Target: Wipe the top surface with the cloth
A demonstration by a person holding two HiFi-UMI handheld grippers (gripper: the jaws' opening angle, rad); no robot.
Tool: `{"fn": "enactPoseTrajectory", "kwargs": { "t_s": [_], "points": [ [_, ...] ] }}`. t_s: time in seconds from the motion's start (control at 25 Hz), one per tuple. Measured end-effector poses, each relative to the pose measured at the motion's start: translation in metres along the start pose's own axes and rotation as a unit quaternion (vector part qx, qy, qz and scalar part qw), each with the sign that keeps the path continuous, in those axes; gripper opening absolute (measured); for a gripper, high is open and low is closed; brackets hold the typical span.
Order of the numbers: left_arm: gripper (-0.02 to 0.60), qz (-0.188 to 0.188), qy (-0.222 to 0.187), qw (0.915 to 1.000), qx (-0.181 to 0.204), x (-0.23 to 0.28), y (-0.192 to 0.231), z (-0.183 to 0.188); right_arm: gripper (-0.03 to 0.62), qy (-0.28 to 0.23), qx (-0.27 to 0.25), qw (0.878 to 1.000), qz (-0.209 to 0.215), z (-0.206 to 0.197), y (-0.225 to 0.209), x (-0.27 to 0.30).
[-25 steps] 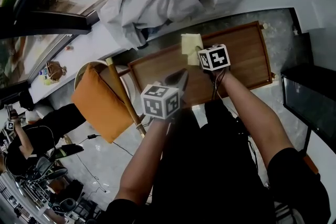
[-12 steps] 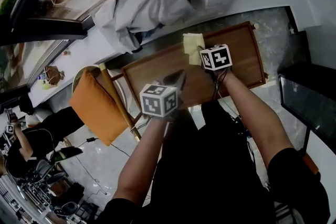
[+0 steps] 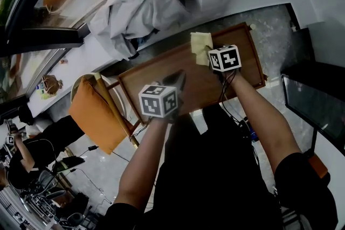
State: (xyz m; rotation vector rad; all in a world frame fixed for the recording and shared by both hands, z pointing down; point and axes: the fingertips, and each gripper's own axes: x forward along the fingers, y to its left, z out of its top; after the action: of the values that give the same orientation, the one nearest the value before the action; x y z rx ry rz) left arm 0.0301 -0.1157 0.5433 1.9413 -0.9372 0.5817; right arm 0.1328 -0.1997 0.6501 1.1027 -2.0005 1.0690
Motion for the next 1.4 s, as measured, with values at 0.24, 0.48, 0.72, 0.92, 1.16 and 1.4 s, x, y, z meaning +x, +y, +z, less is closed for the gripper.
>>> {"fn": "enactPoseTrajectory", "kwargs": {
  "t_s": [0.24, 0.48, 0.72, 0.92, 1.16, 1.4],
  "points": [
    [0.009, -0.01, 0.006, 0.9999, 0.003, 0.01, -0.011, 0.001, 0.032, -0.011, 0.021, 0.999, -0.022, 0.002, -0.035, -0.014],
    [0.009, -0.015, 0.013, 0.9998, 0.001, 0.014, -0.015, -0.002, 0.032, -0.022, 0.037, 0.998, -0.056, 0.006, -0.074, -0.034],
    [0.009, -0.015, 0.012, 0.9998, -0.001, 0.014, -0.019, -0.004, 0.032, -0.027, 0.039, 0.996, -0.075, 0.008, -0.096, -0.045],
    [0.009, -0.015, 0.011, 0.9998, -0.001, 0.011, -0.019, -0.004, 0.032, -0.036, 0.059, 0.993, -0.1, 0.014, -0.119, -0.054],
    [0.009, -0.01, 0.003, 0.9999, -0.005, 0.007, -0.021, -0.005, 0.032, -0.044, 0.08, 0.987, -0.129, 0.016, -0.14, -0.066],
    [0.009, -0.008, -0.012, 0.9999, -0.007, 0.0, -0.022, -0.002, 0.032, -0.047, 0.088, 0.983, -0.151, 0.016, -0.152, -0.071]
  ]
}}
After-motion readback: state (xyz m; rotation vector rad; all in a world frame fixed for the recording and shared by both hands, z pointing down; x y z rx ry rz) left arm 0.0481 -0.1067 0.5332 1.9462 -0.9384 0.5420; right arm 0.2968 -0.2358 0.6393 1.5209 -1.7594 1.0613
